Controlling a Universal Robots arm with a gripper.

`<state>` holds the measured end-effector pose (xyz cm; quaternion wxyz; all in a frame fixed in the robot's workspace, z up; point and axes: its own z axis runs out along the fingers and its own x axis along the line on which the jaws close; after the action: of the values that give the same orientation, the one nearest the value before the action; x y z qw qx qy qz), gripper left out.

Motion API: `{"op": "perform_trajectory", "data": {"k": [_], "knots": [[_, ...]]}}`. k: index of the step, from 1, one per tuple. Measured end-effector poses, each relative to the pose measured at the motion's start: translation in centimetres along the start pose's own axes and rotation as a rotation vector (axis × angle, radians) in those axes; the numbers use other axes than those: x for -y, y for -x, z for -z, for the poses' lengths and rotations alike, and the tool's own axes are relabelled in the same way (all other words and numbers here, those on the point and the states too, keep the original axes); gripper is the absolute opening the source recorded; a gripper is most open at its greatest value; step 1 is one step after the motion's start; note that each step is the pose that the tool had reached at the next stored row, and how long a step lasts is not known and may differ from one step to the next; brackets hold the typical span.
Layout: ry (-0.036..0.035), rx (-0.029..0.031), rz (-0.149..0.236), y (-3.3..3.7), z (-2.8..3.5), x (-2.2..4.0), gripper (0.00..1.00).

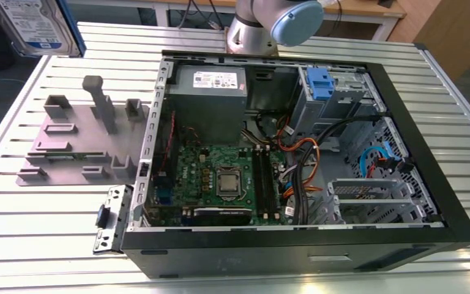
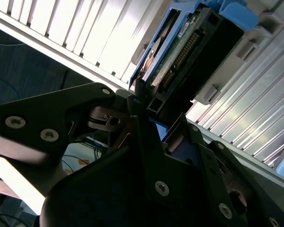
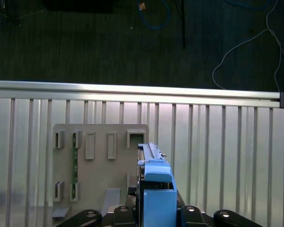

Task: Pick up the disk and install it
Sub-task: 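Pick up the disk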

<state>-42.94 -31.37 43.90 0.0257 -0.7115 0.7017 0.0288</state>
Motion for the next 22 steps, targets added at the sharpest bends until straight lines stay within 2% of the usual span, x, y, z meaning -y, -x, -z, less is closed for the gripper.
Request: {"op": "perform_trajectory", "data": {"k": [22], "knots": [[0.0000,0.0000,0.000,0.04,0.50,0.00,0.36]]}}
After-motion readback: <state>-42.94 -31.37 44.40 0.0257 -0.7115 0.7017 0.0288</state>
